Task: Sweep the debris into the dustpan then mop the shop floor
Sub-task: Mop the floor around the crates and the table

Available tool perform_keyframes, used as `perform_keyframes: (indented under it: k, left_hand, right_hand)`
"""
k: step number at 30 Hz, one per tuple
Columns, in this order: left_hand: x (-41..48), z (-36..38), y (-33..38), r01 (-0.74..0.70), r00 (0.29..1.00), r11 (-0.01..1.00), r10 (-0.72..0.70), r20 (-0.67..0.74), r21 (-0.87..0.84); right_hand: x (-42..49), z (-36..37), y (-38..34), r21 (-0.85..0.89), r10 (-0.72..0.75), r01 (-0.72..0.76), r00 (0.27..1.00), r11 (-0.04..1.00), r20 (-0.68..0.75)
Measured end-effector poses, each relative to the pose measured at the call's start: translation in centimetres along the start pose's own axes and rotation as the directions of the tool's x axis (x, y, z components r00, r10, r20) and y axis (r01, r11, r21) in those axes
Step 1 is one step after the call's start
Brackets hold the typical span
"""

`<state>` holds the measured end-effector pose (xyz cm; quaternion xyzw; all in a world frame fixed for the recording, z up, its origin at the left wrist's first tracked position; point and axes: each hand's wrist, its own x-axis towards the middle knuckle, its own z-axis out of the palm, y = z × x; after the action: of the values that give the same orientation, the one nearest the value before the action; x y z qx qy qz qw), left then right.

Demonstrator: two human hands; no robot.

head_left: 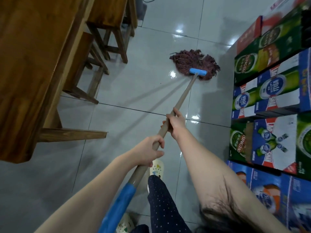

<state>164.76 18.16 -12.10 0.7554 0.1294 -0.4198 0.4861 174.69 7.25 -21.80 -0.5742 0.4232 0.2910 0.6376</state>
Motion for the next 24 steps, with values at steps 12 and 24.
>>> perform_keyframes:
  k: [12, 24]
  left_hand:
    - [-16.6, 6.0, -14.0, -0.026, 1.0, 0.997, 0.027, -0.002, 0.074]
    - [-36.3, 12.0, -30.7, 0.05, 0.982, 0.971, -0.091, 0.167, 0.235]
  right_hand:
    - [-12.4, 0.2, 18.9, 0.02, -0.027, 0.026, 0.999, 0.999, 0.044]
    - [-30.4, -0.8, 41.0, 0.055, 0.082, -0.086, 0.994, 0.995, 0.078]
